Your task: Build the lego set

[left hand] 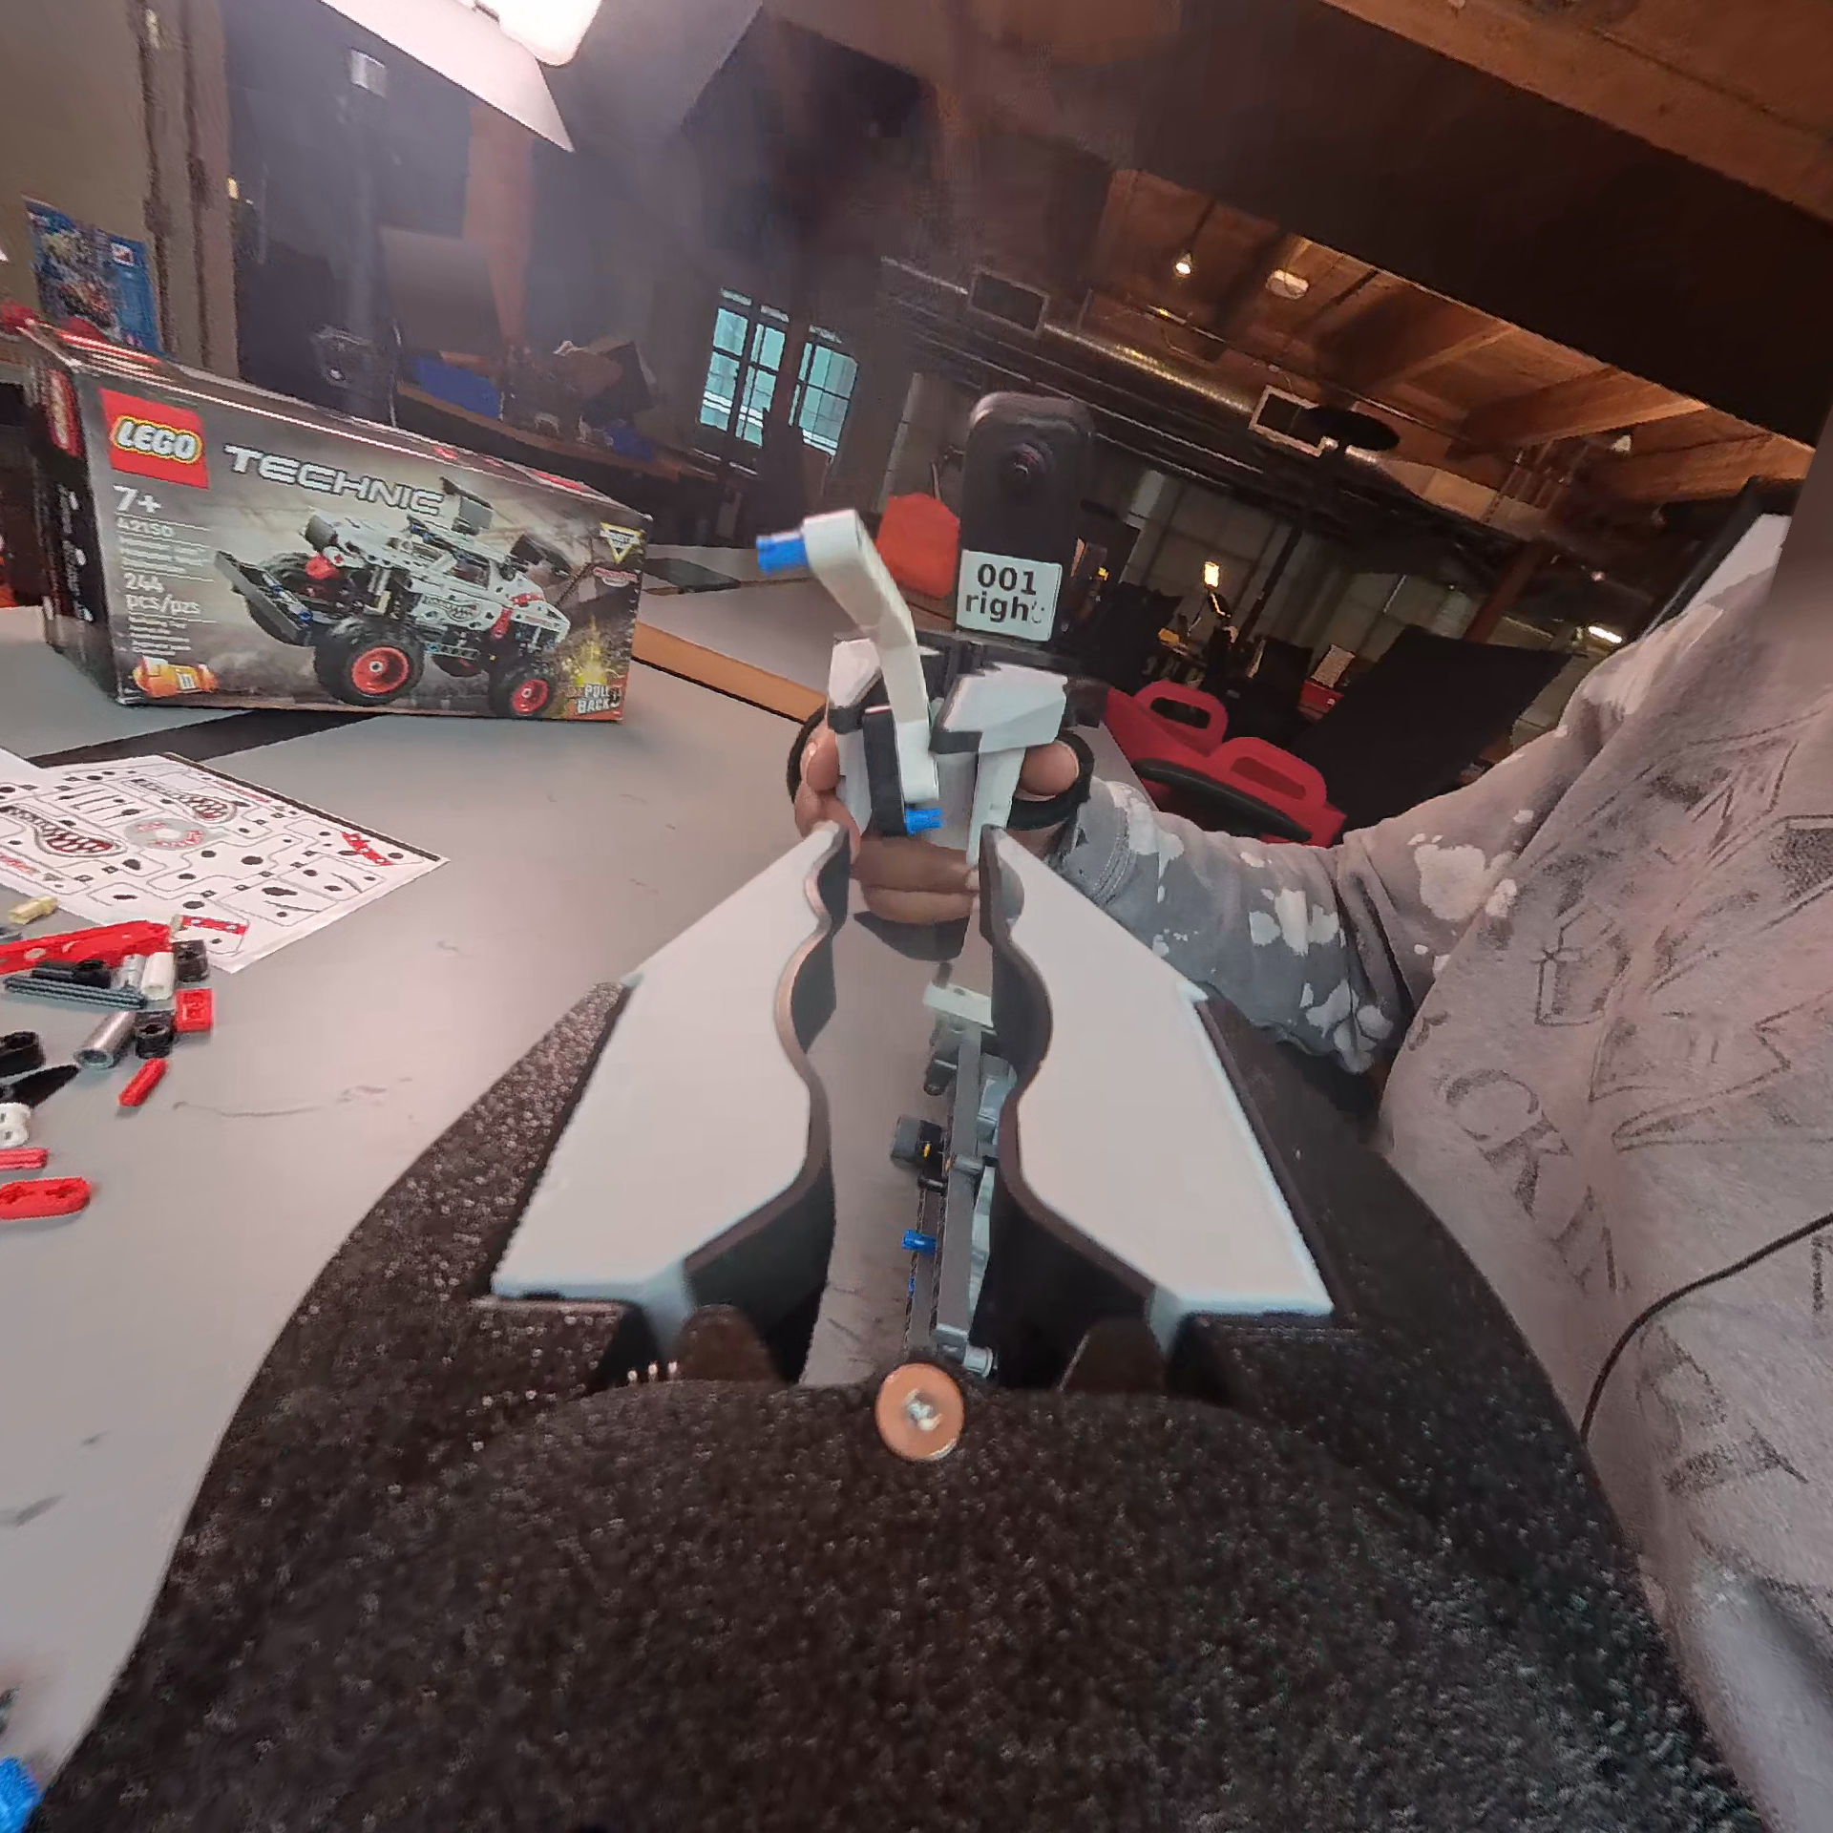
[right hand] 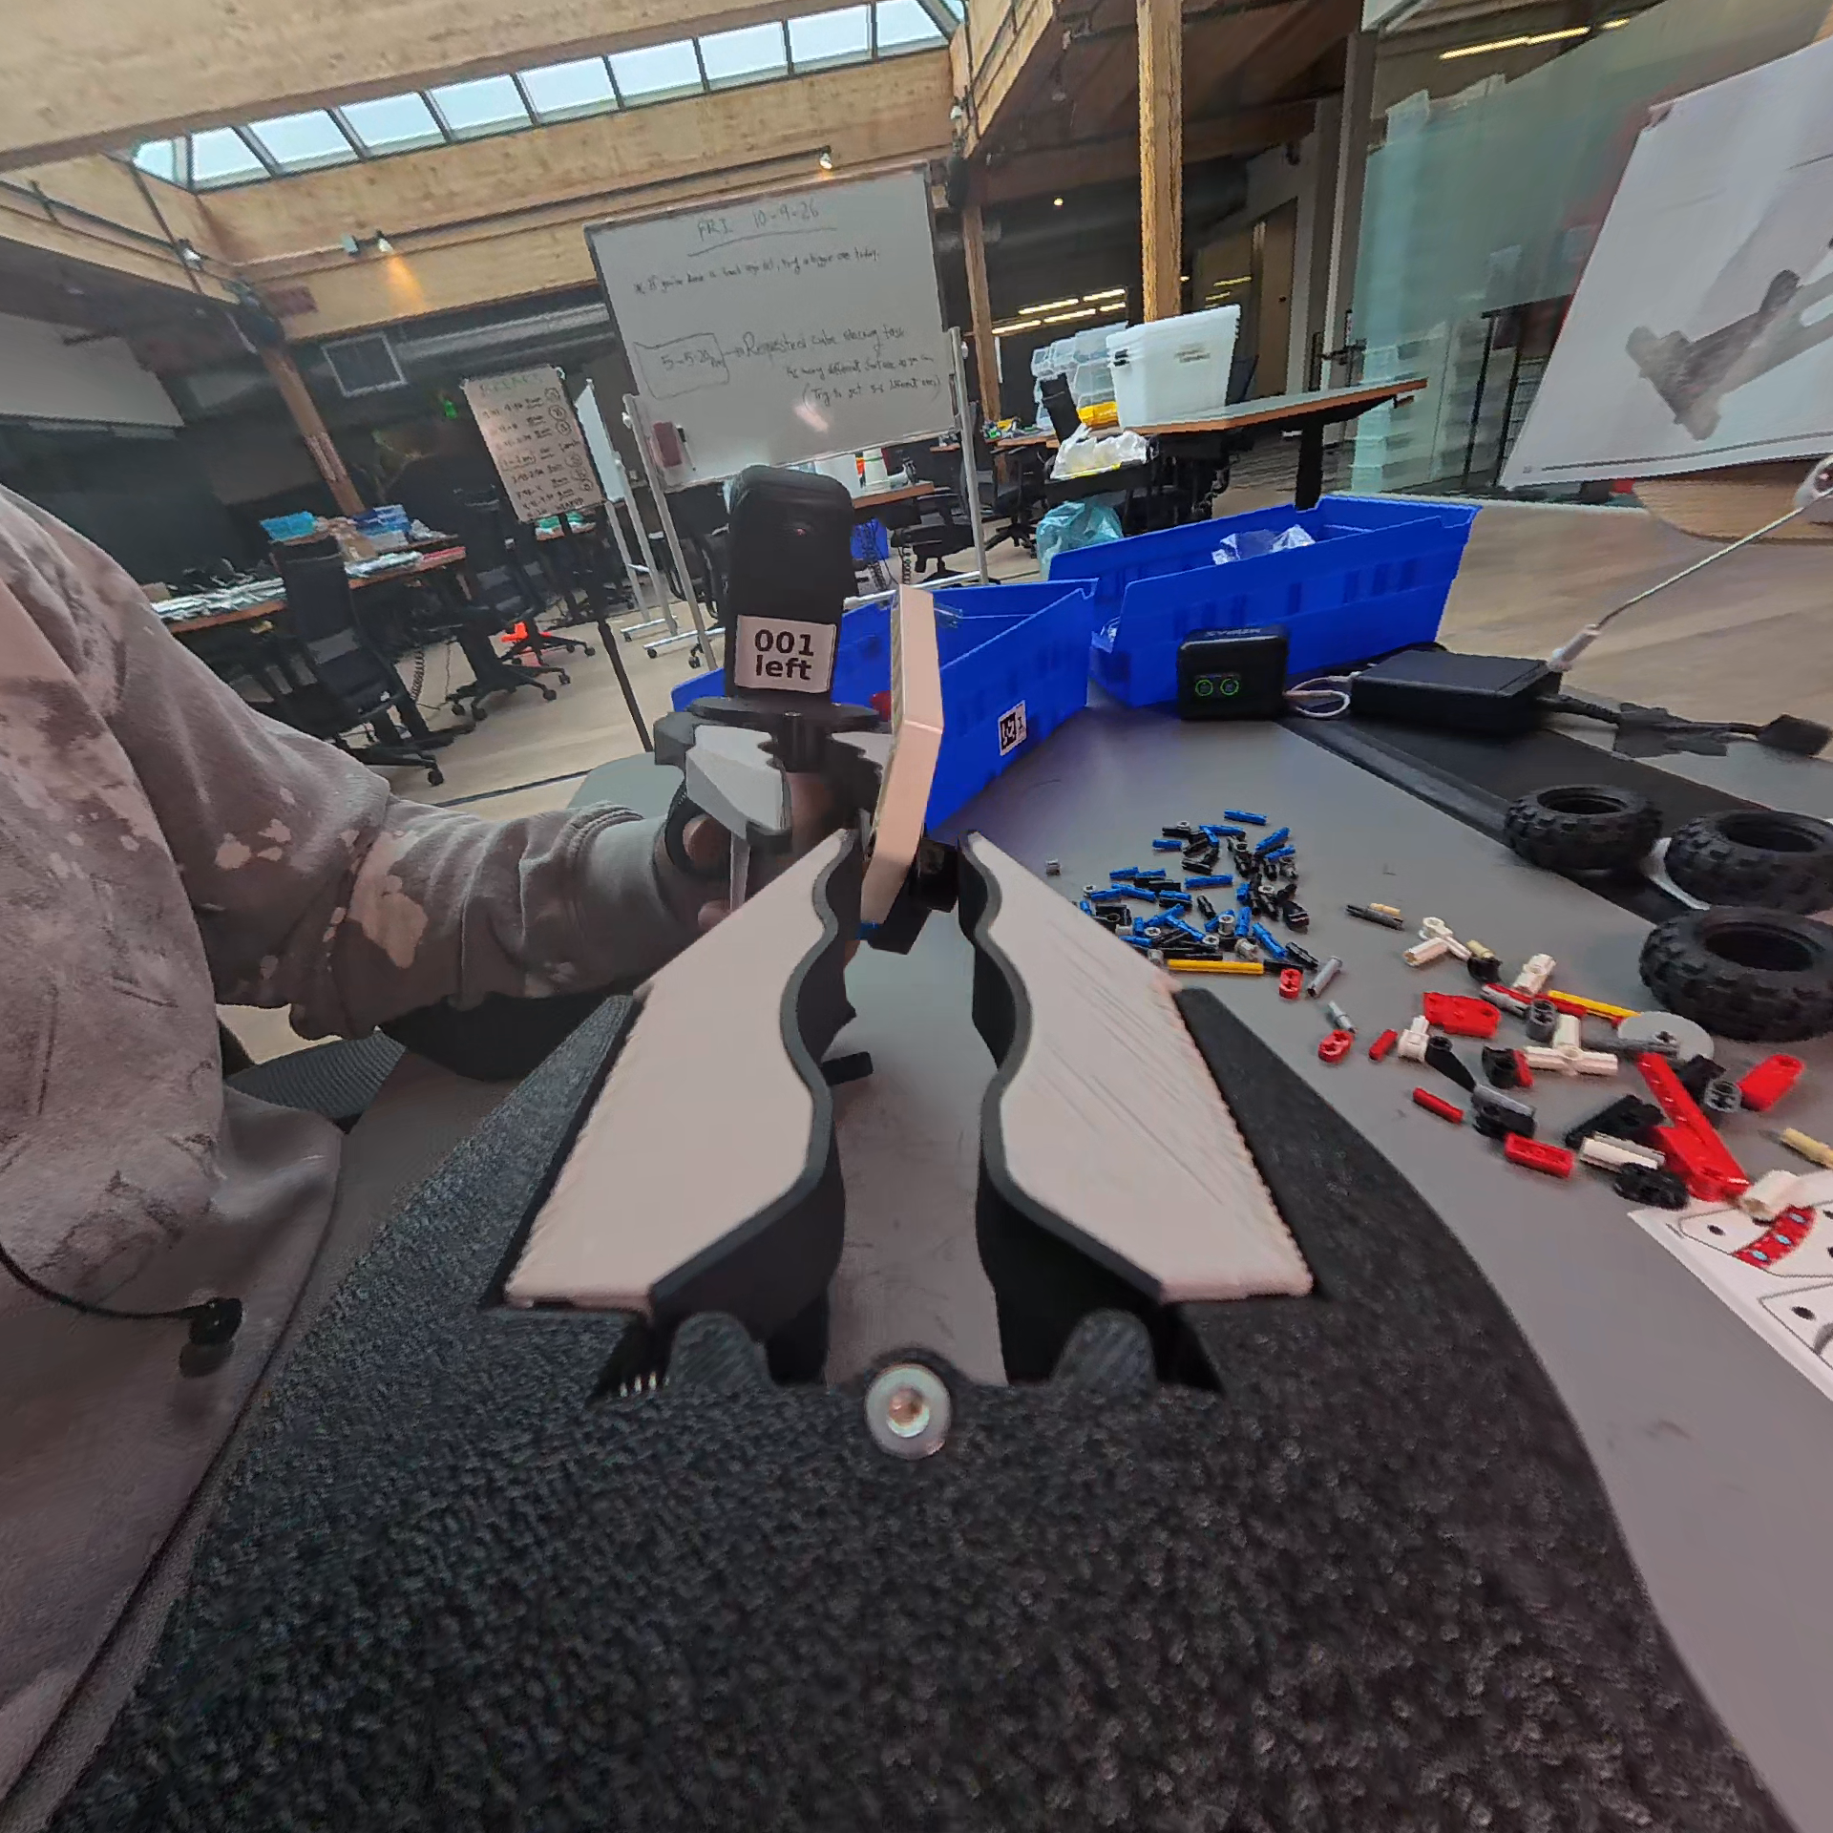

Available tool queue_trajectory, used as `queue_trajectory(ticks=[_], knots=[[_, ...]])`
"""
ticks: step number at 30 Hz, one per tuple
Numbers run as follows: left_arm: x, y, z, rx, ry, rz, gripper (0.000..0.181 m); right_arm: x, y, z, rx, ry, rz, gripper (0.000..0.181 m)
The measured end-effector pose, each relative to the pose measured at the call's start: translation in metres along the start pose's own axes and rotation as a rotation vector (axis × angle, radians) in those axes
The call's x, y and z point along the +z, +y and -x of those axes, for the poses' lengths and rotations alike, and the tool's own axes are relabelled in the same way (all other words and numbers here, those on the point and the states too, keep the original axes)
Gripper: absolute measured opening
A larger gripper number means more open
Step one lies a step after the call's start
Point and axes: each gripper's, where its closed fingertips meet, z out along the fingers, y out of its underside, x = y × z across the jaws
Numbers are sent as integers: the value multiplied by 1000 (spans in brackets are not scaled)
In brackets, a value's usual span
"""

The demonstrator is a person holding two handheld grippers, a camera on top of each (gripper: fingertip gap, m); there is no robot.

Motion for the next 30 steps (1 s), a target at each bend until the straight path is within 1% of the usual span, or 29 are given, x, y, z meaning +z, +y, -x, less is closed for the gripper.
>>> queue_trajectory(ticks=[3, 7, 13, 19, 21, 22, 25, 27, 29, 30], knots=[[-3, -5, 6, -44, -17, -33, 28, 1, 12, -5, -29, 29, 64, 18], [-2, -2, 10, -48, -38, -21, 30, 8, 28, -1, -67, 19, 135, 18], [0, 4, 8, -21, -42, 16, 9, 13, 40, 4, -99, 4, 198, 17], [-1, 5, 11, -33, -52, 22, 10, 11, 39, 2, -103, 12, 190, 17], [-1, 4, 11, -33, -51, 16, 7, 11, 38, 0, -101, 19, 181, 17], [-2, 4, 11, -38, -48, 15, 9, 10, 37, -1, -97, 23, 176, 17], [-4, 3, 16, -66, -57, 8, 24, 7, 37, -4, -86, 27, 174, 17], [-4, 3, 19, -83, -64, 2, 31, 7, 40, -5, -93, 29, 188, 17], [-4, 3, 18, -94, -56, 2, 33, 9, 44, -3, -98, 20, 207, 17], [-3, 5, 17, -92, -49, 13, 29, 10, 45, -1, -102, 15, 215, 17]])
